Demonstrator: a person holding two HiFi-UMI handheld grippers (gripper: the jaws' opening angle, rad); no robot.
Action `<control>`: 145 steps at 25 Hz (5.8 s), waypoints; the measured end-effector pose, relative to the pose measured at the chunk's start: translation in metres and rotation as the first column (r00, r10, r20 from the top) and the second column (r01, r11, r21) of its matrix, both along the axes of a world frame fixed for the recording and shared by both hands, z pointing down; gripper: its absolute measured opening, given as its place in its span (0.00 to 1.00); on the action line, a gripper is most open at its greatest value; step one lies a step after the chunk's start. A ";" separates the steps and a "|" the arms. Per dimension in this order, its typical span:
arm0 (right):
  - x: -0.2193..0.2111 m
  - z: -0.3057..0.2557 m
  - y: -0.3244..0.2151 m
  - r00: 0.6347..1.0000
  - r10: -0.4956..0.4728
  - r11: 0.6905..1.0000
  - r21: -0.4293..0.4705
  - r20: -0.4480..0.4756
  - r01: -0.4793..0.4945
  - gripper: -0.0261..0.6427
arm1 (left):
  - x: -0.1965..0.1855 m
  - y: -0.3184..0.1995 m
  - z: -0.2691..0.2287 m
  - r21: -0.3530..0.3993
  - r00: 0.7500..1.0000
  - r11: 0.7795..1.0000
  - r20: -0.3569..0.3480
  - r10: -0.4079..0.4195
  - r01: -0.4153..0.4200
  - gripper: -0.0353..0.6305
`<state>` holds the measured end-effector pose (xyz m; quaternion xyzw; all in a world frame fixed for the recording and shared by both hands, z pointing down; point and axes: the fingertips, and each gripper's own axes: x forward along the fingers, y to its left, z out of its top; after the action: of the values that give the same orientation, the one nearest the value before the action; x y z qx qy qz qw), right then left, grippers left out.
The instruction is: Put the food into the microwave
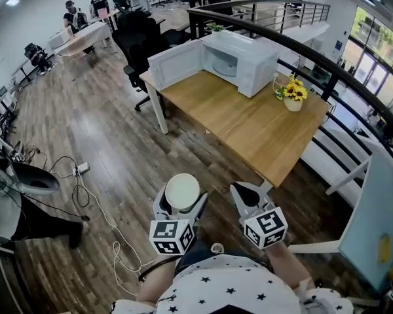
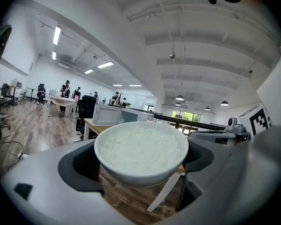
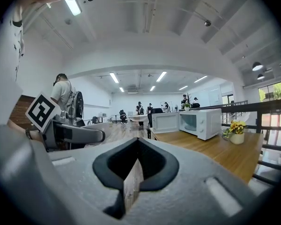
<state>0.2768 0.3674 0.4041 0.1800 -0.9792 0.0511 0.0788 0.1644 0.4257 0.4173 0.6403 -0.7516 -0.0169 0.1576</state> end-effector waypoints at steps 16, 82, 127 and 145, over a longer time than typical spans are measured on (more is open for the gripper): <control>-0.002 0.001 -0.006 0.999 -0.036 0.999 -0.027 0.006 0.036 0.05 | 0.003 -0.007 -0.003 0.004 1.000 1.000 -0.018 -0.023 0.023 0.79; -0.325 0.013 -0.329 0.982 0.187 0.982 -0.014 -0.029 -0.188 0.05 | -0.326 -0.345 0.006 -0.004 0.981 0.981 -0.003 0.196 -0.196 0.79; -0.337 0.056 -0.560 0.933 0.351 0.928 -0.102 -0.077 -0.357 0.05 | -0.332 -0.651 0.046 -0.083 0.920 0.919 0.033 0.390 -0.386 0.79; -0.311 0.085 -0.620 0.887 0.448 0.875 -0.149 -0.115 -0.461 0.05 | -0.306 -0.762 0.088 -0.134 0.883 0.879 0.054 0.467 -0.457 0.79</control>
<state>-0.0338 -0.2529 0.4894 0.3993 -0.8975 0.1456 0.1175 -0.1415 -0.3359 0.5052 0.7907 -0.5830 0.0926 0.1625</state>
